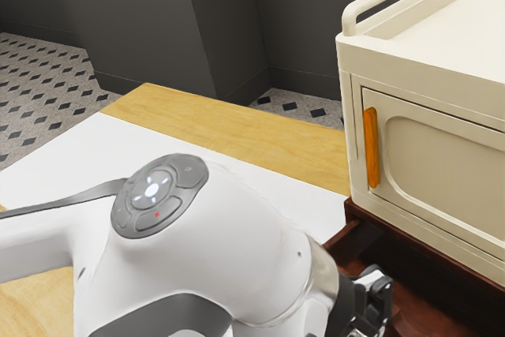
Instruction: Pull the drawer handle with one arm to open the drawer
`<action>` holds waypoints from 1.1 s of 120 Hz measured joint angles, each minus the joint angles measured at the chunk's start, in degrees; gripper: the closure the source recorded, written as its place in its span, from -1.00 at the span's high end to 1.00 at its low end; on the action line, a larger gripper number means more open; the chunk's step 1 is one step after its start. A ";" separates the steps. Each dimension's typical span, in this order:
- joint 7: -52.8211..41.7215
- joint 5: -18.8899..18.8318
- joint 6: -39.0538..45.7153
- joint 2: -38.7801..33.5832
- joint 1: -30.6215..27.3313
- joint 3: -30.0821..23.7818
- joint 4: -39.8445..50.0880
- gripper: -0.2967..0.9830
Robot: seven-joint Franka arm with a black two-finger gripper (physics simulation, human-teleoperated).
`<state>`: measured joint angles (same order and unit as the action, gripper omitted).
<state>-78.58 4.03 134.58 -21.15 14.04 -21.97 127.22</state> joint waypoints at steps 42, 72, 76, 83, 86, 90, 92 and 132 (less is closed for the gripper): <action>2.41 0.21 0.93 -5.47 3.48 -0.01 6.74 -0.56; 3.65 0.84 0.82 -8.73 4.29 -0.05 9.10 -0.57; 3.78 0.94 0.82 -9.15 4.42 -0.04 9.47 -0.57; 3.99 1.26 0.79 -9.70 4.57 -0.03 9.95 -0.56; 4.07 1.37 0.77 -9.99 4.61 -0.04 10.15 -0.56; 4.18 1.51 0.75 -10.28 4.65 -0.04 10.36 -0.56; 4.23 1.56 0.74 -10.40 4.66 -0.05 10.45 -0.56; 4.94 2.23 0.58 -12.23 5.06 -0.10 11.75 -0.54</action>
<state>-73.64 6.26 135.16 -33.37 19.09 -22.07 138.97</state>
